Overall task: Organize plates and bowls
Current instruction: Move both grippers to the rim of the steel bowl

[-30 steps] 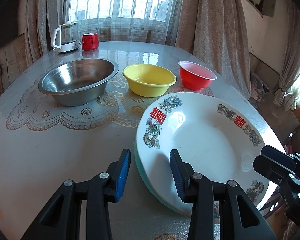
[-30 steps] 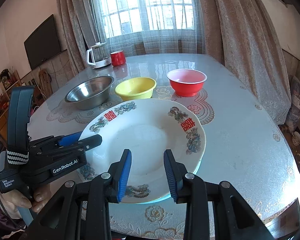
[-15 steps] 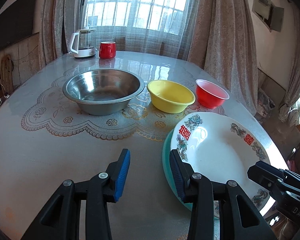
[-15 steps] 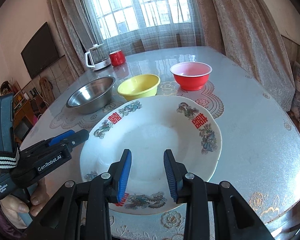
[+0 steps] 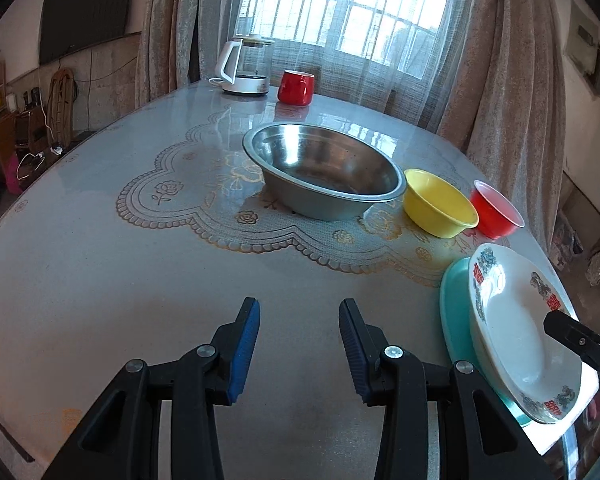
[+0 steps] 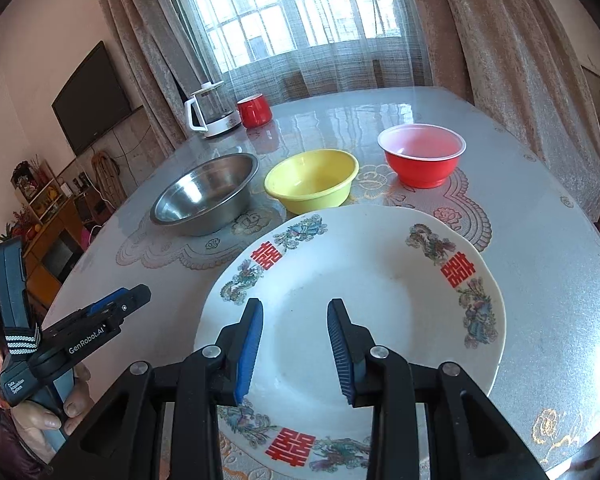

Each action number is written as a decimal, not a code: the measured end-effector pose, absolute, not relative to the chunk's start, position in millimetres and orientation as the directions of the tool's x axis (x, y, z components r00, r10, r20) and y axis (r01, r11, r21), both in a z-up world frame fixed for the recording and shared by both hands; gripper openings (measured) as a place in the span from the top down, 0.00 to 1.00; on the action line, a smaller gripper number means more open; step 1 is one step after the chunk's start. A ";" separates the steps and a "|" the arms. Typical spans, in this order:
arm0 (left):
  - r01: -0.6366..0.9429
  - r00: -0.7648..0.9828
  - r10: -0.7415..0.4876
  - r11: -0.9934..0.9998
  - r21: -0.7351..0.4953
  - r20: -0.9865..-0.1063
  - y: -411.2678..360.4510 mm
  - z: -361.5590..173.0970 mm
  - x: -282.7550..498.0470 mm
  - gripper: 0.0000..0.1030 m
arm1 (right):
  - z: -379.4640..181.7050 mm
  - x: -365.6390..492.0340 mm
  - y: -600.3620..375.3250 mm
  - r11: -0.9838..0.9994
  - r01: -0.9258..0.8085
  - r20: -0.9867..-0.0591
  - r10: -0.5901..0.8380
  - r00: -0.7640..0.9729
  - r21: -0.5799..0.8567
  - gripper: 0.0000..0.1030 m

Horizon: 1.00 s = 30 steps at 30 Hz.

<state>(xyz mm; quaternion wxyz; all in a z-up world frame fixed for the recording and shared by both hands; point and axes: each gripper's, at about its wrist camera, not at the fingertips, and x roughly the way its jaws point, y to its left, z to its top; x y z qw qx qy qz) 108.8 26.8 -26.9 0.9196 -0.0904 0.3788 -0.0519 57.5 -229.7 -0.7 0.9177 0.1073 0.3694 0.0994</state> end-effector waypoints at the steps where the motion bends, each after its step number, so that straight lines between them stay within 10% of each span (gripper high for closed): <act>1: 0.015 0.705 -0.160 0.977 -0.211 -0.691 32.5 -28.5 110.2 0.59 | 0.0 61.0 -225.7 0.954 -0.114 -0.659 0.276 0.700 0.278 0.67; 30: 0.082 0.729 -0.271 0.946 -0.313 -0.629 79.8 1.5 228.9 0.47 | -18.5 217.6 -165.6 0.872 -0.012 -0.713 0.408 0.570 0.489 0.67</act>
